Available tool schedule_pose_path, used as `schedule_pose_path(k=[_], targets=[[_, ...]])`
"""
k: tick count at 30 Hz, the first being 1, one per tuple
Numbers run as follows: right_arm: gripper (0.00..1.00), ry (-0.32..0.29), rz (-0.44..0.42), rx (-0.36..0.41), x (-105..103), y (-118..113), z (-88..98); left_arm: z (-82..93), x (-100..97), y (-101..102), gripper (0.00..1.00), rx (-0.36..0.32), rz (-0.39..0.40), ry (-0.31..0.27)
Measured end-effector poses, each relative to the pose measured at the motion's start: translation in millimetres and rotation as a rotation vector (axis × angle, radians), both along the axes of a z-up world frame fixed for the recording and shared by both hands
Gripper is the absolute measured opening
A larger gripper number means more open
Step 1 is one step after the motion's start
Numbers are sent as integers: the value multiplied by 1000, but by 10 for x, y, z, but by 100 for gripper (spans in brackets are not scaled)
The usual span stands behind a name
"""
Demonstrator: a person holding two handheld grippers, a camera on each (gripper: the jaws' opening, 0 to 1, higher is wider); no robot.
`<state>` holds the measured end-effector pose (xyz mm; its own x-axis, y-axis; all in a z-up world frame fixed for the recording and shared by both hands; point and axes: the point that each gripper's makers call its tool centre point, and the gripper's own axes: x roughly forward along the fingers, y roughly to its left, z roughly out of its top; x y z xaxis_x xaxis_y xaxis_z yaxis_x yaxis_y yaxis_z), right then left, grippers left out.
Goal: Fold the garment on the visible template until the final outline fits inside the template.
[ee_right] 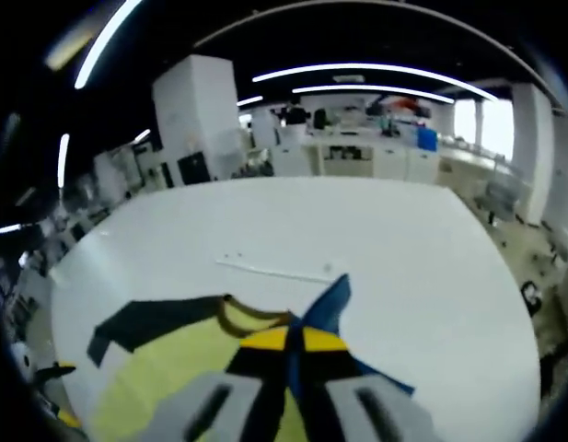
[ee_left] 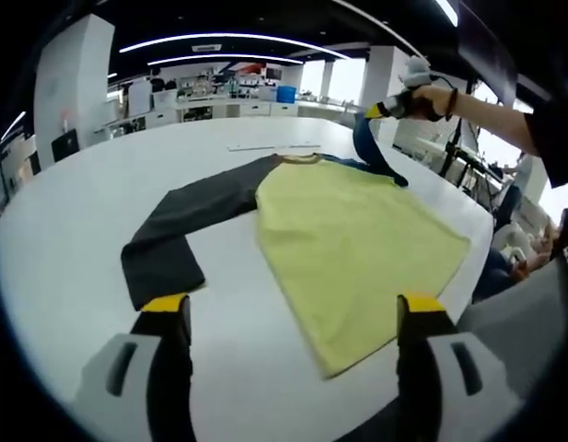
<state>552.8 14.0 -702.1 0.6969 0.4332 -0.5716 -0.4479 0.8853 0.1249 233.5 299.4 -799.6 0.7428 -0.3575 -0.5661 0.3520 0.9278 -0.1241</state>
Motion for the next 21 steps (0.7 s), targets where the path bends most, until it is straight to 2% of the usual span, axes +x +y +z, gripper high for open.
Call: schedule_pose_path(k=[5,16,18,21], targets=[[0,-10,37,-14,-1,136,19,14,11,2,90,-8,7,-5],[0,-17,101,13,-40,426,95,-20,8,21,90,-5,9,0],[0,-14,112,21,-48,473,90,34,2,-48,90,-4,10,0],[0,-6,115,25,-60,527,64,-9,4,-15,90,-5,10,4]])
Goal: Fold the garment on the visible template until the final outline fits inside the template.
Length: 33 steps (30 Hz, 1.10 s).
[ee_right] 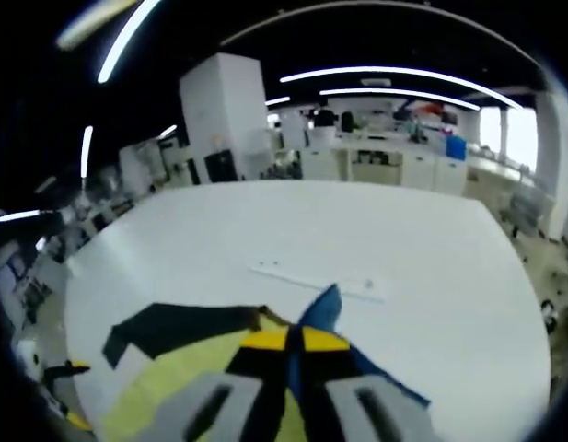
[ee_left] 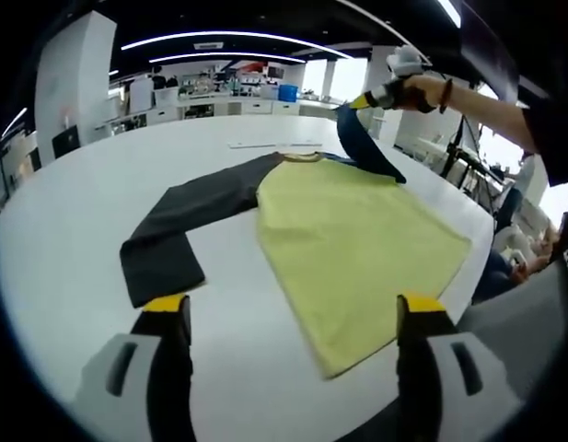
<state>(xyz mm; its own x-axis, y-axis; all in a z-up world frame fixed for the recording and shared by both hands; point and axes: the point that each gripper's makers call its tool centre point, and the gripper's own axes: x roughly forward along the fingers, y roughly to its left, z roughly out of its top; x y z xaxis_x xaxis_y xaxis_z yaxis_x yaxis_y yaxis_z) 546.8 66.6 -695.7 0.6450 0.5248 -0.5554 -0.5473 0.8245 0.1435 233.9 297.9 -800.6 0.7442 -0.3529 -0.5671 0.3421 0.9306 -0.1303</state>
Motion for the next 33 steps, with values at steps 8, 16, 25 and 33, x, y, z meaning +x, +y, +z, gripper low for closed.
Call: schedule_pose_path(k=[8,16,25,33], targets=[[0,-5,31,-2,-58,281,-22,-1,9,19,88,-4,8,-1],[0,-8,85,29,-120,649,9,43,27,31,88,-4,17,-11],[0,8,122,61,-175,896,-1,53,47,40,89,-13,20,-19],[0,11,172,88,-286,1076,9,50,39,20,88,-12,16,-16]])
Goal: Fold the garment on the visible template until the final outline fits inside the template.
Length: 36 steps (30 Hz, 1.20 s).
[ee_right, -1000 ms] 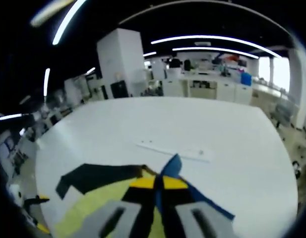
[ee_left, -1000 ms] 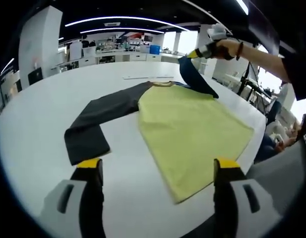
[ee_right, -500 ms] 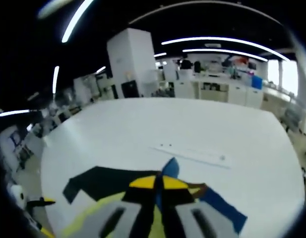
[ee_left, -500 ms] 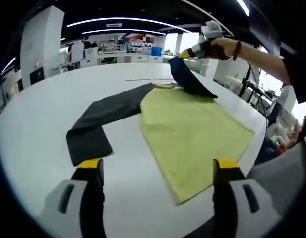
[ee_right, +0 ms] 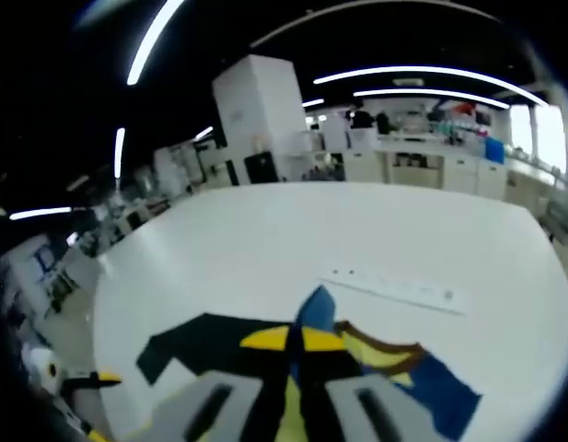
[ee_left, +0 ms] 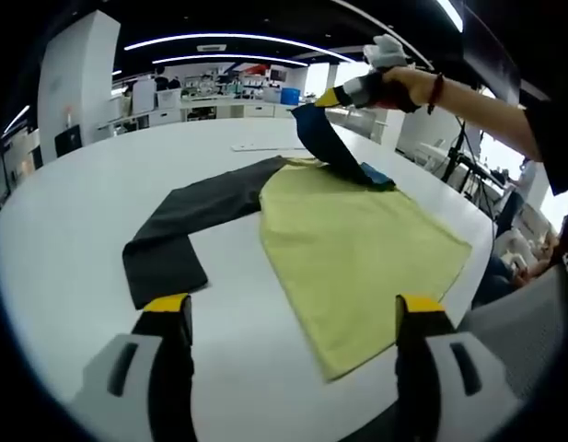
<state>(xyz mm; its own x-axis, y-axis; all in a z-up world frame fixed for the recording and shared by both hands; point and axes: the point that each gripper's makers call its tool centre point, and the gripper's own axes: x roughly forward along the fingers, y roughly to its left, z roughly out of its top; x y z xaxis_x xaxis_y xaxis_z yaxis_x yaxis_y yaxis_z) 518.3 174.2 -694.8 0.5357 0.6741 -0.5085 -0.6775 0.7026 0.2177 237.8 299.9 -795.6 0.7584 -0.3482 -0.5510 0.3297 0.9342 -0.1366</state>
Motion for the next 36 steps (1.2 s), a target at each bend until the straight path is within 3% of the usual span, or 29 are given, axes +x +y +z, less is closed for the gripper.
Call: schedule_pose_path(k=[13,19,22,36], targets=[[0,28,119,49,-299,298,5,-11,5,37,88,2,3,-4],[0,48,188,23,-502,386,-118,-2,8,49,88,3,10,-5],[0,43,191,14,-515,413,-175,50,3,-16,88,-1,9,-7],[0,50,189,-15,-702,577,-623,4,-5,45,88,-1,12,-8]])
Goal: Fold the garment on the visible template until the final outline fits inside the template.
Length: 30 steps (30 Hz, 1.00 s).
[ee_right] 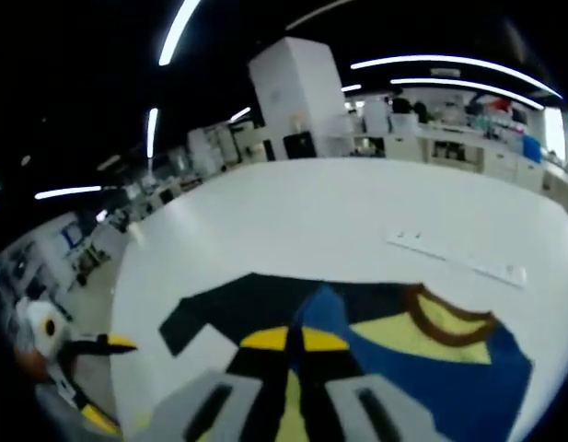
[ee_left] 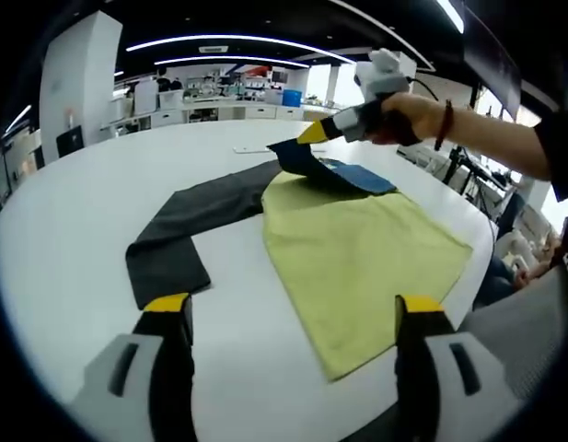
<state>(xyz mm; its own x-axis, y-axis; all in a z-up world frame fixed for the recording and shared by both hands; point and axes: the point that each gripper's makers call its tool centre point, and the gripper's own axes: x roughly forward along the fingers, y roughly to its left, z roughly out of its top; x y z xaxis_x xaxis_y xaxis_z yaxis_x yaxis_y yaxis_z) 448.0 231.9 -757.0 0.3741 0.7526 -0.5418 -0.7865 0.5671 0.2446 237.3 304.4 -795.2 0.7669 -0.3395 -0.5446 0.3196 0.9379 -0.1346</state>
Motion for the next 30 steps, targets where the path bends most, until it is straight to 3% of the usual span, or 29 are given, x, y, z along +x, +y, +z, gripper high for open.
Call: schedule_pose_path(k=[2,11,17,22,28,30], targets=[[0,-1,14,-15,-13,23,-75,64,-6,-71,88,3,2,1],[0,-3,38,-63,-124,105,-308,17,1,37,88,2,16,-4],[2,69,57,-49,-260,152,-445,27,-15,39,88,1,16,-6],[17,65,47,-80,-243,65,-475,80,-17,0,89,1,21,-12],[51,17,52,-109,-229,-57,-437,89,-12,-25,91,9,18,-13],[57,-4,53,-120,-186,-110,-433,49,-13,18,92,16,17,-11]])
